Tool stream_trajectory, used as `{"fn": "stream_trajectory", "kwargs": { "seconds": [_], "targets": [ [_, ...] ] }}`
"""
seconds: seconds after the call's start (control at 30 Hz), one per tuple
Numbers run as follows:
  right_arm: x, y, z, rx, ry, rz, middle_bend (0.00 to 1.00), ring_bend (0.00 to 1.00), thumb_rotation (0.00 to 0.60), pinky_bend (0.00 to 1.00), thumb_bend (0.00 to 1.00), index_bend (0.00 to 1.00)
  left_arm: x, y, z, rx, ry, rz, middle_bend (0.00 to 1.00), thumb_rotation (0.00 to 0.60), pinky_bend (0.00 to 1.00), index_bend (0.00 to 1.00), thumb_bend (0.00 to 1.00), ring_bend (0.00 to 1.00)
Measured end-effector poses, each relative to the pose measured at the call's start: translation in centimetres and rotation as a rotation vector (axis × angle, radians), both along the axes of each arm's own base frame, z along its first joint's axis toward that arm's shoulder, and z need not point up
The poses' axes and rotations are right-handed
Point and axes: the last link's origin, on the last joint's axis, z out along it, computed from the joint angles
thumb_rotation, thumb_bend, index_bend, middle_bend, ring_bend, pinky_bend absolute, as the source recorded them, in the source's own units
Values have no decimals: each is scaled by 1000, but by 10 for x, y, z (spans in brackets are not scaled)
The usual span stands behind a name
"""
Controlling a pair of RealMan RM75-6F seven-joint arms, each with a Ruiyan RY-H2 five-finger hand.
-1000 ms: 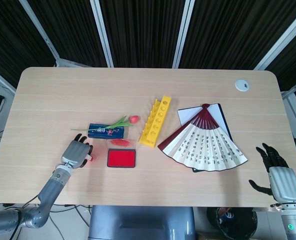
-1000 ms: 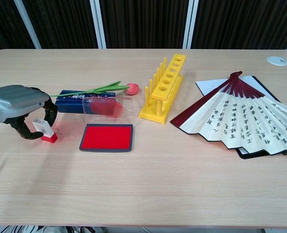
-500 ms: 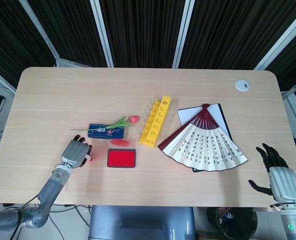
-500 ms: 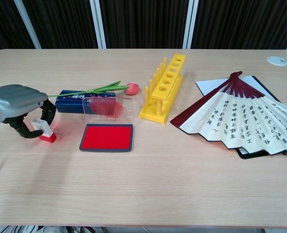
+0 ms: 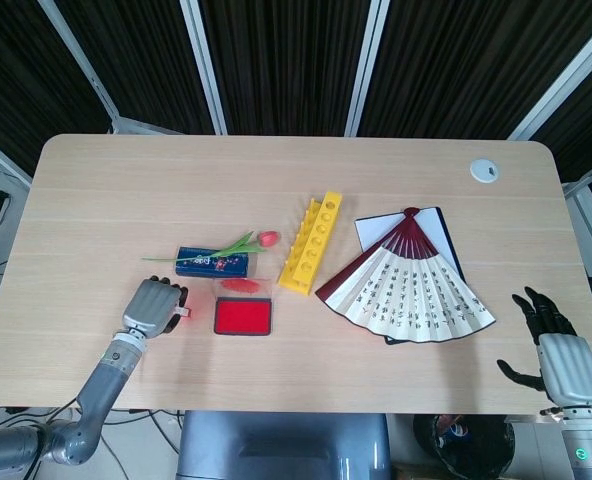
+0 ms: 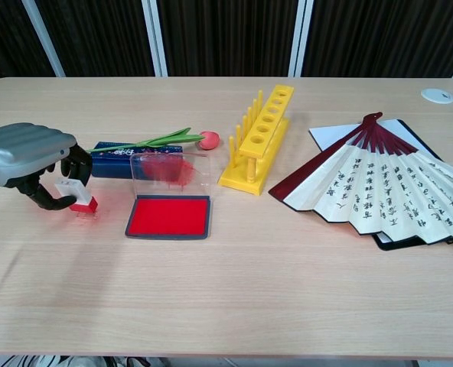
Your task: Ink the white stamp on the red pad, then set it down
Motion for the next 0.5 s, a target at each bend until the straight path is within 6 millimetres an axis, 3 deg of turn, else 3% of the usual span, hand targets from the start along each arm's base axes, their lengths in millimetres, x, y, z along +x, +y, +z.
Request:
{"fn": "stream_trajectory", "kwargs": {
  "seconds": [0.13, 0.5],
  "targets": [
    [0, 0, 0, 0, -1, 0, 0, 0, 600, 193, 253, 126, 10, -6, -1, -6, -37, -6, 650, 600, 547, 689, 468, 495],
    [0, 0, 0, 0, -5, -1, 0, 0, 600, 193, 254, 125, 36, -12, -9, 26, -67, -12, 663, 600, 584, 700, 468, 523]
  ]
}}
